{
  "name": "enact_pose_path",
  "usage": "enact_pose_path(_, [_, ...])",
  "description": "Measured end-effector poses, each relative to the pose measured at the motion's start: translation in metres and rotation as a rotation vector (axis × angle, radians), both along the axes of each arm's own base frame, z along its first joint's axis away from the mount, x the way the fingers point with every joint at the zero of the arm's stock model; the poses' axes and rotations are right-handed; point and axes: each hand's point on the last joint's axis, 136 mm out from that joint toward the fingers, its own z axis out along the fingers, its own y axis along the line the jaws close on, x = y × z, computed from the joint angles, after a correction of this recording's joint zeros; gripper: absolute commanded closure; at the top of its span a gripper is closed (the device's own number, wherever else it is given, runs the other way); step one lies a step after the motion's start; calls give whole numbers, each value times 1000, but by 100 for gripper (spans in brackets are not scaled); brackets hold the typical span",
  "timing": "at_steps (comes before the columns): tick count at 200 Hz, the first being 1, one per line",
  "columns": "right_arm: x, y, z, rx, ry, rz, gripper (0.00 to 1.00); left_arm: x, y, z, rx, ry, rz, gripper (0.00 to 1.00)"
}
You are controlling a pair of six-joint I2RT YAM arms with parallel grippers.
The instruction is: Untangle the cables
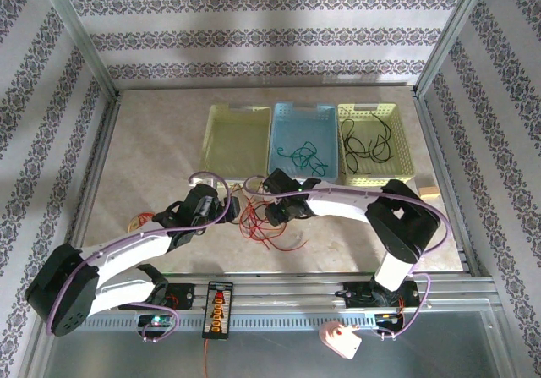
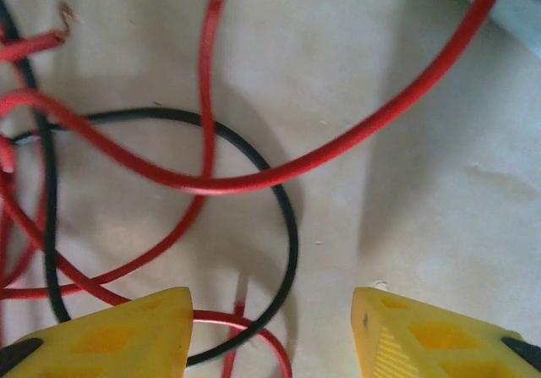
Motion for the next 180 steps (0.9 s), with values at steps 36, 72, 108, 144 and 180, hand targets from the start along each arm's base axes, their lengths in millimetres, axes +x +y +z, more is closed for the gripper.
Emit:
enact_pose_path(36, [5,2,-1,-23,-25,-7,70,0,-3,-3,8,12,-17,13])
enact_pose_path(72, [8,4,-2,-13,-32,-21,94,2,-7,-3,6,18,-31,13])
enact_pose_path(108, [4,-3,0,-3,-44,-25,99,3,-14,-3,0,22,-67,13])
enact_pose_path(144, [-9,-37,8,-2,-36,-74,99,0,-32,-7,-4,44,-156,13])
enact_pose_path(180, [-10,-56,26,67,-55,-128,99,-4,-55,-9,-35,57,-258,13])
